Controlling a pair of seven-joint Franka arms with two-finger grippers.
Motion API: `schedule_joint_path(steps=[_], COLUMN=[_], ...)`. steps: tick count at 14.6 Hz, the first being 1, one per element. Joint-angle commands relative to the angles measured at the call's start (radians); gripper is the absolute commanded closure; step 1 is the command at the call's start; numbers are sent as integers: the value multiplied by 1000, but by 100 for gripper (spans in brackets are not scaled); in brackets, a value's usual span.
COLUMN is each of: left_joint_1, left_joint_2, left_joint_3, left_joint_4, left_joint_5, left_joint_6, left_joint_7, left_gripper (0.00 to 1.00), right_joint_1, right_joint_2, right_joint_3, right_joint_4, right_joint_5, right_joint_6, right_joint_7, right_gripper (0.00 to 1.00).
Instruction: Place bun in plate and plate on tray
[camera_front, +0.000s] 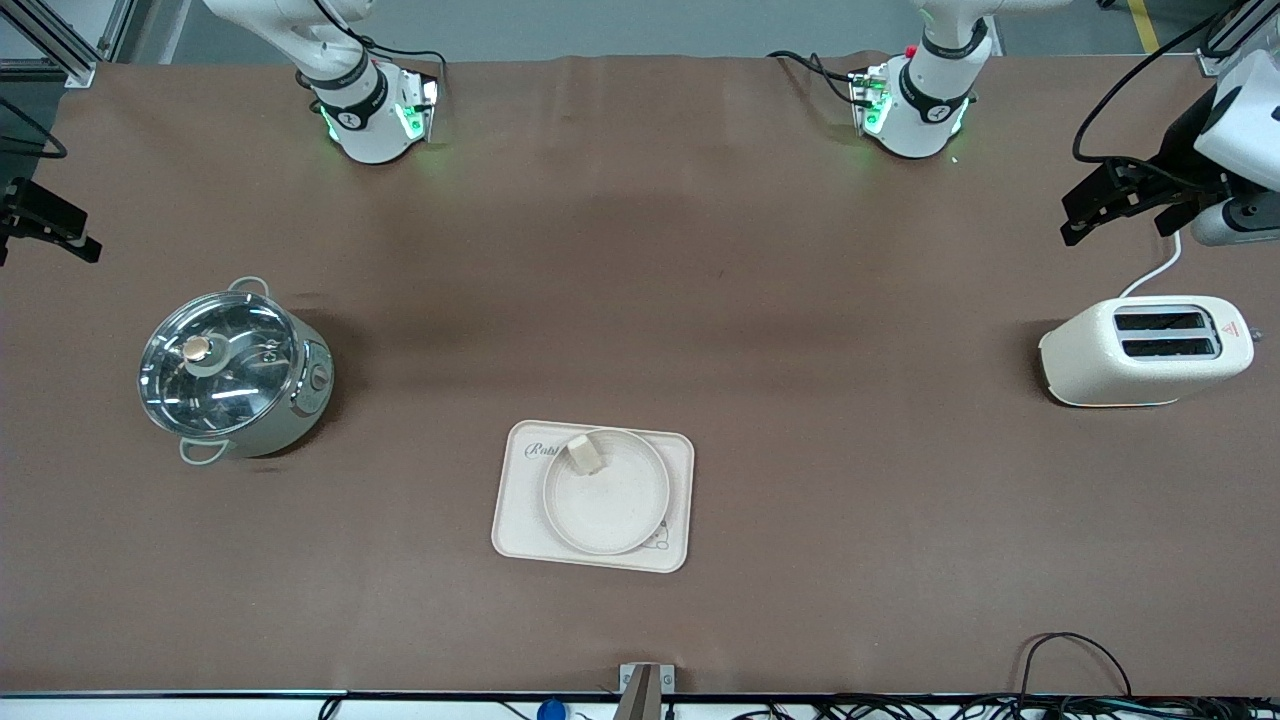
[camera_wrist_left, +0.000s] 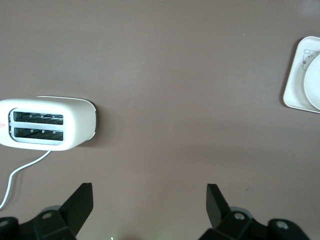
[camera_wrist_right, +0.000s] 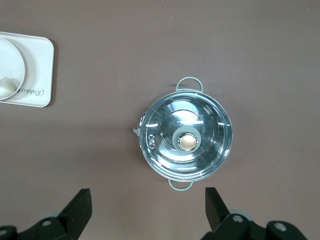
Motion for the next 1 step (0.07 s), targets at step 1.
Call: schedule_joint_path(steps=[1], left_joint_1=[1], left_joint_2=[-2], left_joint_3=[-1], left_joint_4=[14], left_joint_5=[20], left_joint_6=[-26], left_joint_7=[15], left_gripper=[0], right_joint_1=[-15], right_joint_2=[-28], right_joint_3=[5], right_joint_4=[-27], right_joint_5=[-16], right_joint_6=[11], right_joint_7=[-20], right_gripper=[0])
